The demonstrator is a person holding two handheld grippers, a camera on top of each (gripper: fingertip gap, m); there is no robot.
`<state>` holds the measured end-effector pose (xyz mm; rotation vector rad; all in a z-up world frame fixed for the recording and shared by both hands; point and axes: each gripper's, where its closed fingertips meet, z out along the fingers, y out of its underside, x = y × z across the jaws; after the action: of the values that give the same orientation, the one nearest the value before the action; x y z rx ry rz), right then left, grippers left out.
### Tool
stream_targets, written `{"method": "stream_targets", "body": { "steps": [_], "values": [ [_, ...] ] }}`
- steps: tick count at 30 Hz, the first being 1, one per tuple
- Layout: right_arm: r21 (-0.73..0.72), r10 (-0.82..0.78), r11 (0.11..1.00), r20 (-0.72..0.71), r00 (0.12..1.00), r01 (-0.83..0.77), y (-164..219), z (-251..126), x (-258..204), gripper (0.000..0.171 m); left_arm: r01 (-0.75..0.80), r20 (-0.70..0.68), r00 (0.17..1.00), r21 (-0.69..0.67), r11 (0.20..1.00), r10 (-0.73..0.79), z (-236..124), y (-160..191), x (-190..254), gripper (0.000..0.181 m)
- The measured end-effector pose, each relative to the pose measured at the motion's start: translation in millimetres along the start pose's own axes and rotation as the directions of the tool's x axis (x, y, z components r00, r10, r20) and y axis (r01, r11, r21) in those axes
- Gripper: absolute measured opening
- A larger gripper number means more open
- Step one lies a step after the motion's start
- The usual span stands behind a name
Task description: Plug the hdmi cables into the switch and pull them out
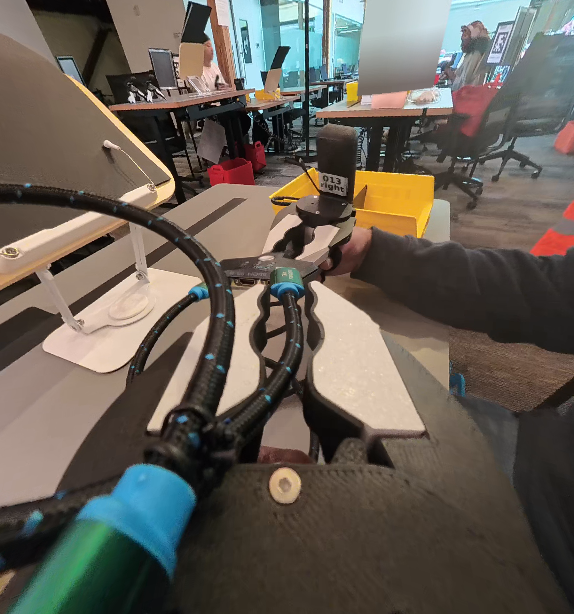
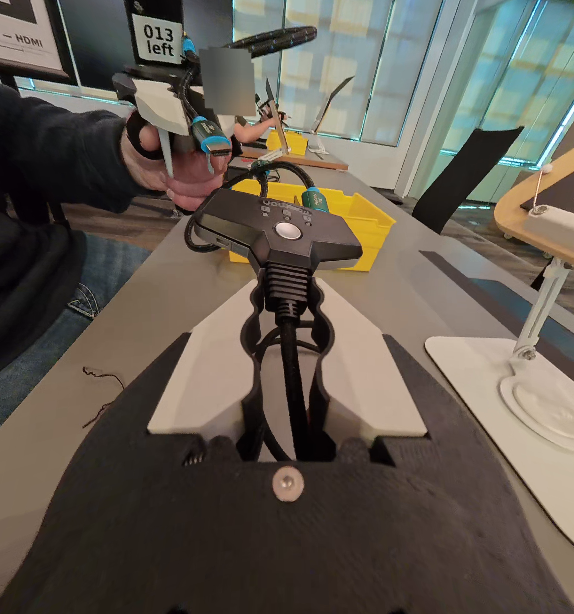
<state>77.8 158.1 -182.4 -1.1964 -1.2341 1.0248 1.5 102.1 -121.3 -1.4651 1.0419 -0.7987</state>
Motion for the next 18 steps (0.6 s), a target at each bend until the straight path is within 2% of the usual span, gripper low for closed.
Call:
{"method": "stream_targets", "body": {
  "steps": [9, 18],
  "values": [
    [0.134, -0.012, 0.991, 0.047, 0.999, 0.006, -23, -2, -11, 0.024, 0.046, -0.037, 0.998, 0.013, 0.999, -0.045, 5, -3, 6, 0.019],
    [0.142, -0.028, 0.990, 0.063, 0.998, 0.018, -25, 2, -16, 0.023, 0.060, -0.086, 0.995, 0.018, 0.998, -0.058, 7, -3, 12, 0.019]
  ]
}}
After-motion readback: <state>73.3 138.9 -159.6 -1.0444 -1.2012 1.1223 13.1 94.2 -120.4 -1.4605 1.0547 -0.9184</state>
